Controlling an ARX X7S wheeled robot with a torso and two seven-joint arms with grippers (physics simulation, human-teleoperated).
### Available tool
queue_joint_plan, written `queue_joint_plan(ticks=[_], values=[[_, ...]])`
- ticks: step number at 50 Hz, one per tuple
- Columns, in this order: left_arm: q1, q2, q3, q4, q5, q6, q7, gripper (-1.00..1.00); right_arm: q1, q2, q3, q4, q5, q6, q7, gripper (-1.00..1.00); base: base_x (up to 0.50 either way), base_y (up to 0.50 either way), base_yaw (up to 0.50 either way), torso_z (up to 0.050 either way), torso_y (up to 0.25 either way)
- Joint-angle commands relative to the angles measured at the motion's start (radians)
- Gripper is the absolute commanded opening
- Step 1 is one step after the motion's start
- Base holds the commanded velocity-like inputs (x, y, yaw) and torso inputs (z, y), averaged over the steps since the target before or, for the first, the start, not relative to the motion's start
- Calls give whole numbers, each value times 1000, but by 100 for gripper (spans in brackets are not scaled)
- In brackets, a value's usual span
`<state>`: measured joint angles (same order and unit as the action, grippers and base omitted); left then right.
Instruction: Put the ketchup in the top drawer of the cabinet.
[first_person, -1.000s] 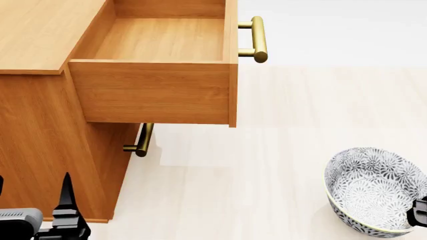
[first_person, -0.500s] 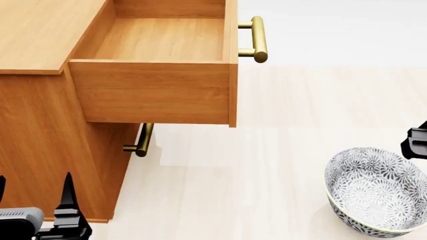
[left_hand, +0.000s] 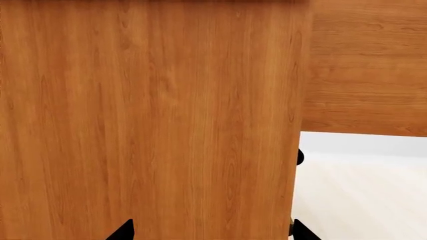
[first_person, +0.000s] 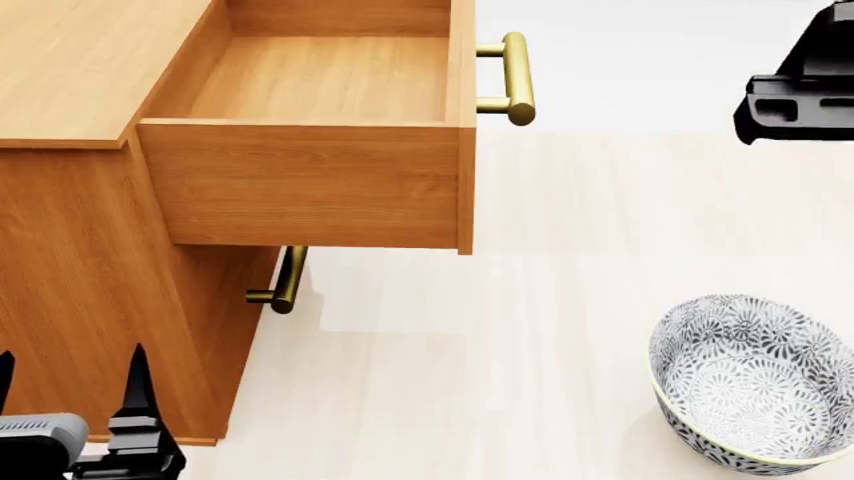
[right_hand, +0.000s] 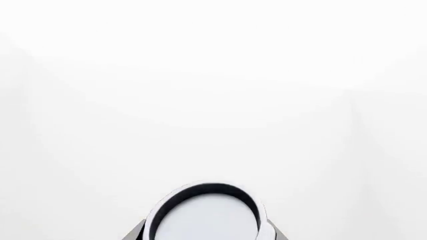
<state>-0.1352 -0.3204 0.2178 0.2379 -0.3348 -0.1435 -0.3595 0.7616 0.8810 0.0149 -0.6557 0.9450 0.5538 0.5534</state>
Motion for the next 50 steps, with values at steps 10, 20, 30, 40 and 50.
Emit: queue_joint_plan(ticks=[10,20,30,40,50], values=[[2,-2,5,-2,-3,5,-7,100,225,-123,-193,196,-154,-13,-117,-100,0,0,0,0,1],[2,-2,8,3,-3,4,-12,100,342,-179,-262,286,-193,-5,-165,-100,0,0,0,0,0],[6,-2,12,0,-6,9,-13,100,428,-241,-330,397,-243,-19,-222,-100,0,0,0,0,0],[3,-4,15,-3,-5,12,-15,100,526,-327,-393,586,-290,-51,-301,-100,0,0,0,0,0],[-6,-1,22,-21,-4,19,-12,100,623,-416,-449,797,-342,-103,-384,-100,0,0,0,0,0]])
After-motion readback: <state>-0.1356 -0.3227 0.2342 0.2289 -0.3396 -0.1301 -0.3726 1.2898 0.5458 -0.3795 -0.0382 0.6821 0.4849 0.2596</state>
